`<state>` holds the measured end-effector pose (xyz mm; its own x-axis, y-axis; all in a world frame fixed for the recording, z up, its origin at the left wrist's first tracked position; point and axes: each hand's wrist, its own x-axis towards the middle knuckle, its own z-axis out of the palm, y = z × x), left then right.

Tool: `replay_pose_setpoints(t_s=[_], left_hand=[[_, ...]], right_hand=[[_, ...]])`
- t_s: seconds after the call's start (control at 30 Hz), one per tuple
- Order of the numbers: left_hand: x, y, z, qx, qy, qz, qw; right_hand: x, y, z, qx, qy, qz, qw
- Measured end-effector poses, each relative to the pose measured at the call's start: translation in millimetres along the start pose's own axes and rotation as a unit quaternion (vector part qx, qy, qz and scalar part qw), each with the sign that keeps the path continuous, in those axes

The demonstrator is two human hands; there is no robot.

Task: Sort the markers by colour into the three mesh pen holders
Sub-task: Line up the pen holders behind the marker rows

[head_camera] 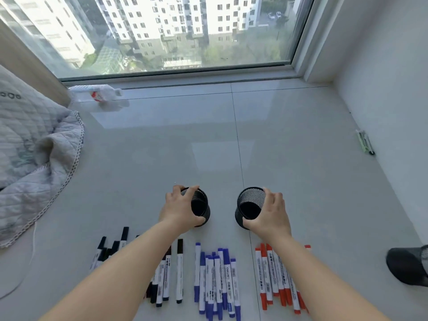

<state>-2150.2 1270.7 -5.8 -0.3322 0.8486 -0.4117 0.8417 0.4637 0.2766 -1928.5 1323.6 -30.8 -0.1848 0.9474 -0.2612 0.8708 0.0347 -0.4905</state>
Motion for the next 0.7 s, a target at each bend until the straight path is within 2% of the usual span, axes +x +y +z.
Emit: replay_pose_setpoints(t_s=[0.53, 0.63, 0.7], left_hand=[[20.7, -16.5, -0.3, 0.044, -0.009, 0.005, 0.999], [10.1, -1.3, -3.7, 0.07, 0.048, 0.034, 0.996], [-4.1, 16.4, -4.1, 0.059, 0.123, 0.105, 0.985]], right_hand=[[23.9, -17.6, 29.0, -0.063, -0.002, -0.017, 0.998], [15.2, -12.4, 21.2, -0.084, -0.014, -0.015, 0.996], [4.6, -1.9, 12.3, -0.088, -0.018, -0.013, 0.996]])
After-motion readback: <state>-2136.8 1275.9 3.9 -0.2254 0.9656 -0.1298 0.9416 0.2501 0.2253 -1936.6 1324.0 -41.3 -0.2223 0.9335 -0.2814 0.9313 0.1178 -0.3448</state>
